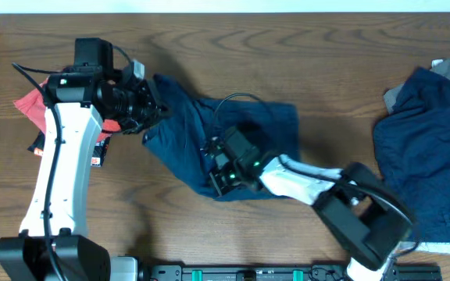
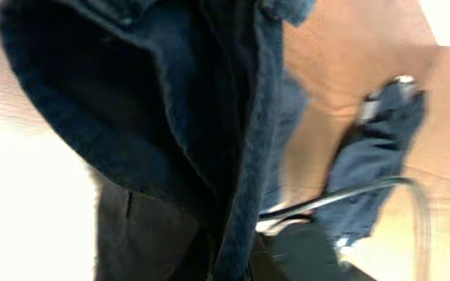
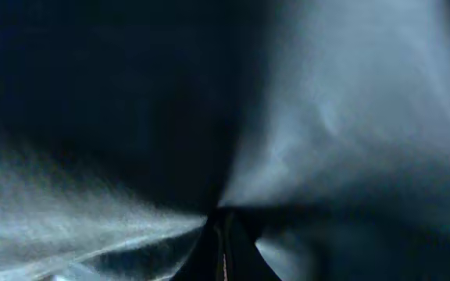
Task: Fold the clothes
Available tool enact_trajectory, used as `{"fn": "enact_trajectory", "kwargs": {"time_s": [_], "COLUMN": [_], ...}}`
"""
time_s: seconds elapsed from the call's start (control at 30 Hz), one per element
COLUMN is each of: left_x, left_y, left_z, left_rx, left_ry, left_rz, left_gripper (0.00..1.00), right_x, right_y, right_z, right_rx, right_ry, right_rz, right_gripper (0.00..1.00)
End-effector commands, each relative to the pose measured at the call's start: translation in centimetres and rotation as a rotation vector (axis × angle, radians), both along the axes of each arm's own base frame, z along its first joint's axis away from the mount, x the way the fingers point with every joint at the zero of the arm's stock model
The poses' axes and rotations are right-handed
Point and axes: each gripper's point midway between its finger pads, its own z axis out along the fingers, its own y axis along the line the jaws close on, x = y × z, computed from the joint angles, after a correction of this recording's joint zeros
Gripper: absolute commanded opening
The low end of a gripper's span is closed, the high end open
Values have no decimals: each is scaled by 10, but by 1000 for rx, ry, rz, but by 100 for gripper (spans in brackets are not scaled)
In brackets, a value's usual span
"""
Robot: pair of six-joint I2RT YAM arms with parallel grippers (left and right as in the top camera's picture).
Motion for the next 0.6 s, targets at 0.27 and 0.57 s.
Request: {"fn": "enact_trajectory", "kwargs": {"time_s": [0.27, 0.57], "left_x": [-7, -13], "left_y": [-8, -16], "left_z": [33, 23], "left_rx": [-66, 16], "left_ry": [-71, -53], "left_rz": [-12, -37], "left_gripper": [6, 6], "right_x": [36, 81], "right_y": [-11, -136], "right_z": [25, 79], "right_rx": [14, -182], "right_ry": [-14, -46], "right_rz": [-75, -339], "right_gripper": [17, 18]}}
